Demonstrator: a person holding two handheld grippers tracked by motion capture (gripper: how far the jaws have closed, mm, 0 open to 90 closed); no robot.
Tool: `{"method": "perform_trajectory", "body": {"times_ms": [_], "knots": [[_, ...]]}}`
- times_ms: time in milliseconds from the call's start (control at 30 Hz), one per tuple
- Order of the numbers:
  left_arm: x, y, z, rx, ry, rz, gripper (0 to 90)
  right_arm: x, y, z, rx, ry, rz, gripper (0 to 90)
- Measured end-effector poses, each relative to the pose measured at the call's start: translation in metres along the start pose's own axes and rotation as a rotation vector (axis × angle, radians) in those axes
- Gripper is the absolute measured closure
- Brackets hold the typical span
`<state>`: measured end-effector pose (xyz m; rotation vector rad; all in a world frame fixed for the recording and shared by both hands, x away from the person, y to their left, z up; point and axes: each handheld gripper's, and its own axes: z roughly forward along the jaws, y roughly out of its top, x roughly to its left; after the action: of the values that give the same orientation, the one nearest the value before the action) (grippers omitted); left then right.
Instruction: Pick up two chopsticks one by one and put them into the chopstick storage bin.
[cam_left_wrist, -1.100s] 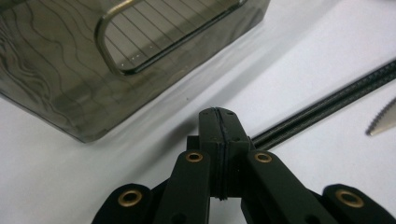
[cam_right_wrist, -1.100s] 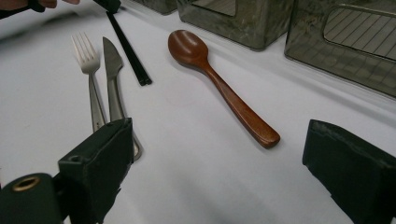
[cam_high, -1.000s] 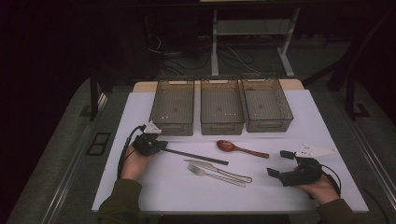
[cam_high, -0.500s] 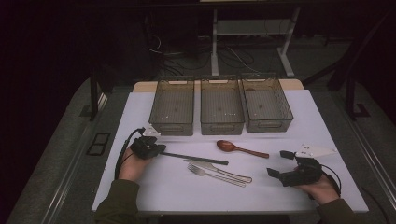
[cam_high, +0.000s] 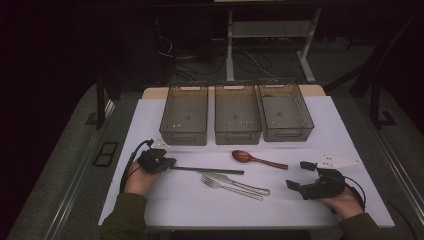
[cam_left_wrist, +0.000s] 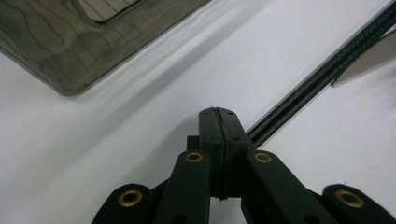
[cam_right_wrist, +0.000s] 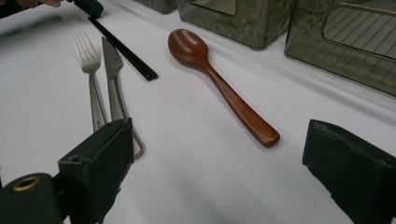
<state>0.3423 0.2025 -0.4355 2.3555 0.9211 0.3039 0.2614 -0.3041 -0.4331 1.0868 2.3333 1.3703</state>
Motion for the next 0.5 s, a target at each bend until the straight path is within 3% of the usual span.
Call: {"method": "perform_trajectory", "body": {"times_ms": [500], "knots": [[-0.0072, -0.0077, -0.0079, 0.02, -0.01, -0.002, 88.9, 0.0001, 0.0, -0.0005, -0.001, 0.0, 0.001, 8.4]]}}
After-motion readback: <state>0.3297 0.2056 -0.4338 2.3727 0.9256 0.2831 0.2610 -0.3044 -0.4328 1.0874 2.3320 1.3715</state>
